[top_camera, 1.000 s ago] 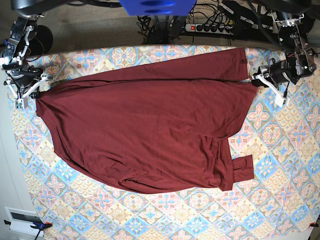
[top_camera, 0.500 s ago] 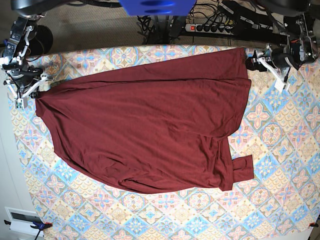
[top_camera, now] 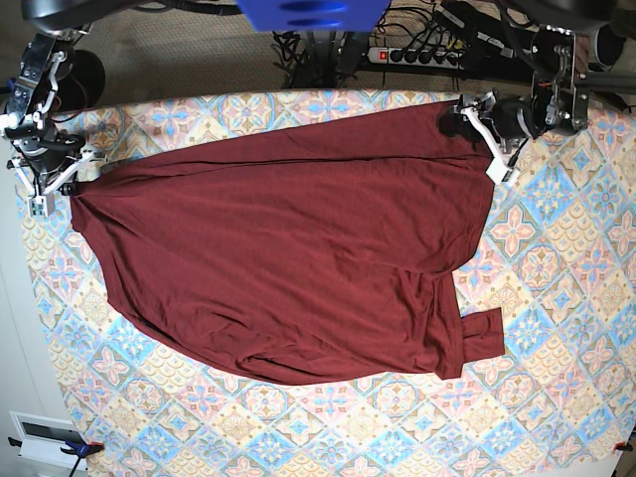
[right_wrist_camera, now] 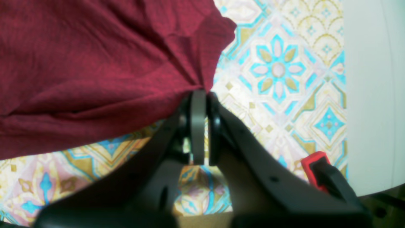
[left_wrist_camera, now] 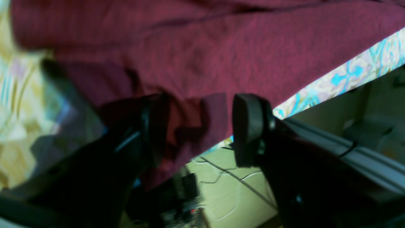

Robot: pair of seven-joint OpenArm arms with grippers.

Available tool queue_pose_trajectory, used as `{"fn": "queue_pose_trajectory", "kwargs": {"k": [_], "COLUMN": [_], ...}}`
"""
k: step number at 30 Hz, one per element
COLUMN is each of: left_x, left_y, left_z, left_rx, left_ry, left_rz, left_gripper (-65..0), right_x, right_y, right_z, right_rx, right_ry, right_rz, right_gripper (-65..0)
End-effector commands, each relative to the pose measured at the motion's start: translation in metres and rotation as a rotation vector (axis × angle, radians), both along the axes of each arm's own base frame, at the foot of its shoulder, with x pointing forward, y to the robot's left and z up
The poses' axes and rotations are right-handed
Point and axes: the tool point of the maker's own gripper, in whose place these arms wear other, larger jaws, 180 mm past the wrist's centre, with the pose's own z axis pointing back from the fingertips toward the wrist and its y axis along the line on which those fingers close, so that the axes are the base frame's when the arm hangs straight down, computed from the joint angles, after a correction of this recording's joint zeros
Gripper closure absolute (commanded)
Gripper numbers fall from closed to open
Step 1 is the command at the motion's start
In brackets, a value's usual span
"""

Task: Layout the t-shirt on the table in an organized manner, then fold the t-shirt properly
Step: 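Drag the shirt side with the left gripper toward the sleeve, folding it over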

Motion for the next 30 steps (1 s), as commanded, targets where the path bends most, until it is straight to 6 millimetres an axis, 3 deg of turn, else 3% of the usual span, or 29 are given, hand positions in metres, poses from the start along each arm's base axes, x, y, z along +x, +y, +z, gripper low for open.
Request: {"fn": "queue_pose_trajectory", "kwargs": {"k": [1, 3, 8, 13, 20, 30], "left_x": [-0.013, -0.014, -0.012, -0.005, 0.021, 0.049], "left_y": [0.000, -0.002, -0.005, -0.003, 0.018, -0.003], "left_z": [-0.010, -0.011, -0.007, 0.013, 0.064, 0.119], "left_rx": [0.027, 0.025, -0.002, -0.063, -0.102, -0.343], "left_ry": [0.051, 0.052, 0.042, 0.007, -0.156, -0.256], "left_rz": [-0.017, -0.022, -0.022, 0.007, 0.110, 0.128], "left_gripper": [-28.2, -22.9, -0.3, 0.0, 0.0, 0.0], "right_x": [0.008, 0.009, 0.009, 0.008, 0.010, 0.009], "right_y": [-0.007, -0.008, -0.008, -0.008, -0.008, -0.009], "right_z": [0.016, 0.017, 0.017, 0.016, 0.016, 0.015], "right_rx": [-0.030, -0.031, -0.031, -0.030, -0.029, -0.029], "right_ry": [-0.045, -0.046, -0.046, -0.045, -0.046, -0.043], "right_rz": [0.007, 0.006, 0.006, 0.006, 0.004, 0.002], "right_gripper": [0.0, 0.0, 0.0, 0.0, 0.0, 0.0]}}
